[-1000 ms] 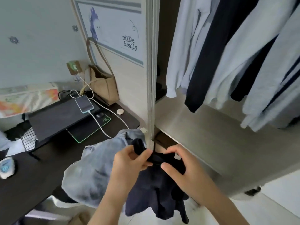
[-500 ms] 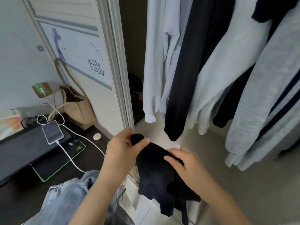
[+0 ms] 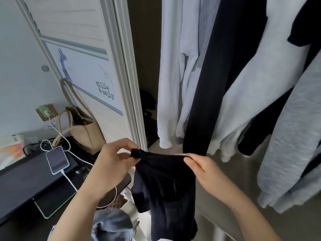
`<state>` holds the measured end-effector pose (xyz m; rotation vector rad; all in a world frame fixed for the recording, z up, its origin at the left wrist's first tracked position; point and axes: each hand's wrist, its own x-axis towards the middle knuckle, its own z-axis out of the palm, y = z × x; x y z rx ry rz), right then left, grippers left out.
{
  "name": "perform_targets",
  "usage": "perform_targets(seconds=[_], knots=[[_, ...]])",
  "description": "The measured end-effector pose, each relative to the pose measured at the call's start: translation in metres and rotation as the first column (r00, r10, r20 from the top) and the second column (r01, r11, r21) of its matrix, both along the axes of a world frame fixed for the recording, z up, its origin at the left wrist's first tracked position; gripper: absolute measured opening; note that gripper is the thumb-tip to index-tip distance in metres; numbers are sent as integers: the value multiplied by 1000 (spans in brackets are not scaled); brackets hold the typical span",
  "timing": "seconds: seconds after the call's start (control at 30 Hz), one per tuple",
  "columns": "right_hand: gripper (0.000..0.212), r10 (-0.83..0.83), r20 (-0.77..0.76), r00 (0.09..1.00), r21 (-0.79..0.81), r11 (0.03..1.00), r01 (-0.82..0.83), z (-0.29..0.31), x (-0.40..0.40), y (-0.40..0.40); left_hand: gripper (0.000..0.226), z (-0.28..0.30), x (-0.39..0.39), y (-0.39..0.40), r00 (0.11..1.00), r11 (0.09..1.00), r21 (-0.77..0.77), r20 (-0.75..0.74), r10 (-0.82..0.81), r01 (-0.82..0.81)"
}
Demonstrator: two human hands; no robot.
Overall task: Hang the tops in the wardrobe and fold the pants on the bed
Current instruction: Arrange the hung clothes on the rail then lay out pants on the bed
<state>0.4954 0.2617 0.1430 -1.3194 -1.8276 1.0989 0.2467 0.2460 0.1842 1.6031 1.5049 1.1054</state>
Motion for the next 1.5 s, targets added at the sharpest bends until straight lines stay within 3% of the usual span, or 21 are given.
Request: perform_targets(seconds=[0.07, 0.1, 0.17, 0.23, 0.33, 0.43, 0.5, 0.57, 0.67, 0.7, 0.77, 0.83, 0.9, 1.0, 1.1, 1.2, 1.27, 1.33, 1.43, 1.5], knots=[[29, -184, 105, 977, 156, 974, 167, 5, -14, 6, 41, -1, -2, 5, 963, 997, 80, -266, 44, -23], [28, -236, 76, 969, 172, 960, 220, 8, -22, 9, 42, -2, -2, 8, 938, 996, 90, -343, 45, -15], [28, -260, -93, 961, 66, 962, 267, 17, -36, 16, 35, -7, -2, 13, 936, 999, 6, -349, -43, 47], [31, -252, -270, 929, -73, 968, 241, 31, -49, 19, 23, -10, 0, 20, 958, 981, -143, -235, -165, 134], [29, -173, -241, 955, 47, 981, 190, 46, -58, 25, 19, -5, -7, 31, 988, 970, -205, 109, -111, 132], [19, -99, -199, 975, 124, 984, 126, 56, -56, 33, 5, 12, -34, 38, 838, 936, -322, 543, 60, 142], [13, -87, -127, 988, 196, 974, 111, 63, -56, 39, 24, 24, -55, 45, 725, 902, -383, 677, 126, 200], [10, -72, -16, 997, 266, 961, 73, 71, -59, 44, 44, 38, -68, 53, 696, 866, -431, 704, 145, 255], [33, -71, 96, 993, 333, 942, 35, 84, -62, 54, 42, 67, -85, 60, 790, 883, -371, 614, 2, 286], [37, -96, 120, 988, 358, 932, 47, 90, -59, 60, 35, 78, -90, 62, 870, 910, -303, 479, -112, 284], [31, -150, 147, 978, 400, 913, 80, 104, -54, 68, 27, 99, -94, 63, 967, 949, -188, 11, -256, 253], [27, -169, 180, 969, 428, 900, 78, 119, -50, 77, 21, 110, -93, 71, 886, 989, -28, -441, -143, 146], [28, -154, 234, 960, 449, 893, 34, 136, -50, 83, 20, 120, -89, 79, 792, 977, 210, -601, 107, 28], [30, -133, 356, 925, 466, 883, -53, 160, -56, 89, 17, 132, -79, 91, 801, 887, 459, -511, 314, -55], [37, -157, 472, 867, 505, 854, -120, 186, -66, 96, 15, 147, -76, 101, 866, 823, 554, -342, 365, -127], [24, -147, 495, 856, 546, 820, -175, 216, -79, 101, 13, 162, -77, 109, 893, 776, 604, -230, 387, -181], [18, -127, 390, 912, 625, 764, -161, 246, -90, 107, 11, 174, -79, 113, 898, 739, 644, -183, 401, -199], [18, -167, 210, 963, 783, 619, -64, 279, -102, 118, 10, 184, -81, 116, 888, 704, 682, -179, 424, -199], [19, -259, -3, 966, 913, 393, 108, 334, -118, 149, 12, 193, -83, 119, 879, 677, 709, -180, 441, -195], [23, -304, -69, 950, 896, 401, 193, 373, -129, 183, 13, 197, -87, 124, 870, 680, 701, -181, 459, -213]])
